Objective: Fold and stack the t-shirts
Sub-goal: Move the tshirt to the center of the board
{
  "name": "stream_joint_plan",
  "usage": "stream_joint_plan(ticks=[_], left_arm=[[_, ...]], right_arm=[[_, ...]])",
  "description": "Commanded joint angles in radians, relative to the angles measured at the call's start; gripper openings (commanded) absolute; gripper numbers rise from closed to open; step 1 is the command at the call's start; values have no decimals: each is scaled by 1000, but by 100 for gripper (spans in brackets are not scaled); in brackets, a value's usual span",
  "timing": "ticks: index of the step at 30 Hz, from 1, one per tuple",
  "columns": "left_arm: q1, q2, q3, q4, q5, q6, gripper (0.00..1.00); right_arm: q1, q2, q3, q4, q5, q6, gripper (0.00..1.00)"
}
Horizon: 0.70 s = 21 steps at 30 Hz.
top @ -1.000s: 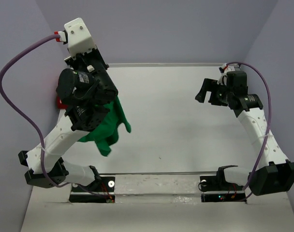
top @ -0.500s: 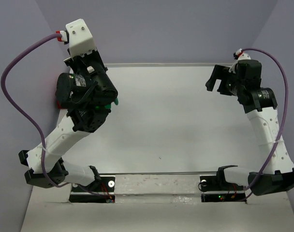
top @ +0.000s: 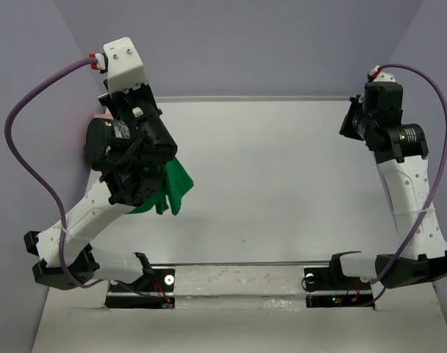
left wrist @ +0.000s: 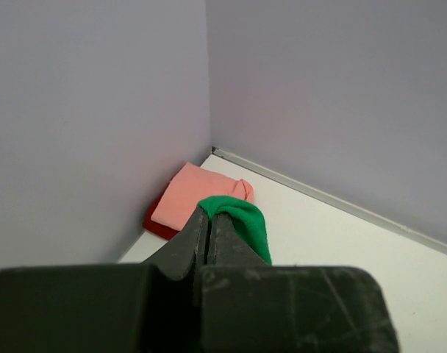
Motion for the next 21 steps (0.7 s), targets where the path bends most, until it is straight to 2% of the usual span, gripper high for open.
stream_joint_plan(ticks=[1,2,6,21], left_arm=[[-3,-49,-41,86,-160,43,0],[-3,-61,-56,101,-163,54,0],[-3,-82,-169,359,-173,259,0],[-3,-141,-188,327,-178,266,0]], right_arm=[[5,-39,25,-8,56,-13,0],[5,-44,24,-7,56,-15,0],[5,-50,24,-1,44,-18,0],[5,-51,32,-4,21,-15,0]])
